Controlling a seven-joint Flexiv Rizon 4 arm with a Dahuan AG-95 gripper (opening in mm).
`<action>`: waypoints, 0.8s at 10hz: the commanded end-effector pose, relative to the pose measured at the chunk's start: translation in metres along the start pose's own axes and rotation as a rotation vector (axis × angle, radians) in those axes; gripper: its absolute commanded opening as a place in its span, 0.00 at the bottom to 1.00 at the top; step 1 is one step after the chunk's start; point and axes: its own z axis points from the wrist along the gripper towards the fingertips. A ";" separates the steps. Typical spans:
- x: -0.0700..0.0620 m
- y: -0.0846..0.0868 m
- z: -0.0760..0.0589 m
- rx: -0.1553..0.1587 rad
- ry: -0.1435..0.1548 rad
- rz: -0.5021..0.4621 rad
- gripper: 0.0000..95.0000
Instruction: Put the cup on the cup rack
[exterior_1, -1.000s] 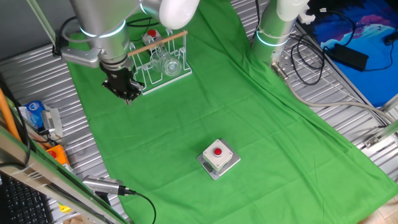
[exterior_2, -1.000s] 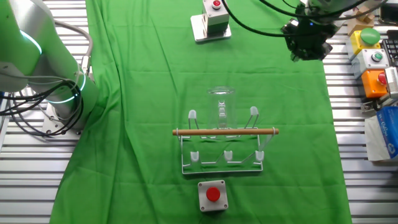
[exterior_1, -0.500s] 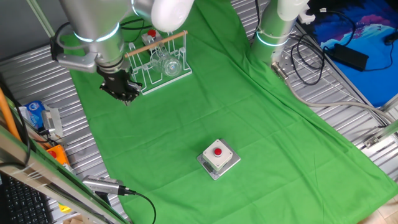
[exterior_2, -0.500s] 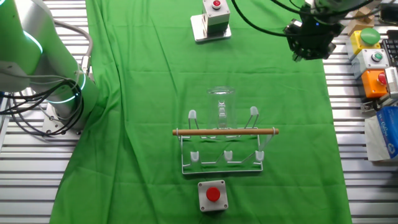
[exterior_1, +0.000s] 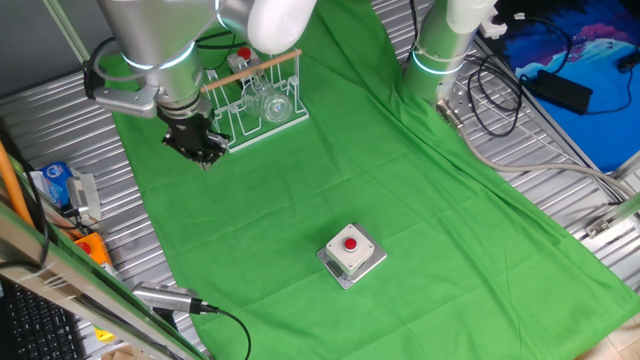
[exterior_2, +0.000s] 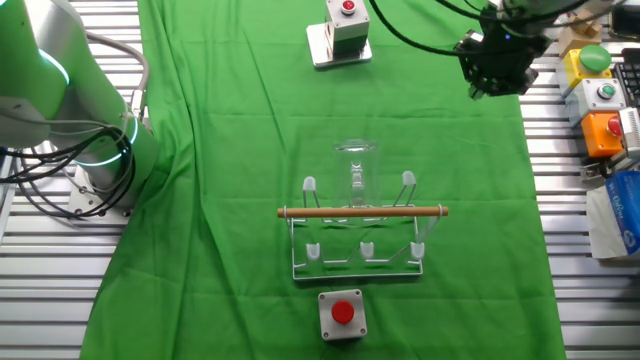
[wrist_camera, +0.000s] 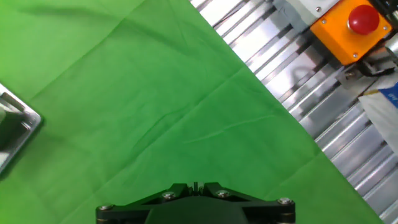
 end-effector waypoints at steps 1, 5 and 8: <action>0.009 -0.032 0.047 -0.028 -0.013 -0.054 0.00; 0.021 -0.049 0.093 -0.009 0.004 -0.116 0.00; 0.022 -0.047 0.087 0.021 0.041 -0.109 0.00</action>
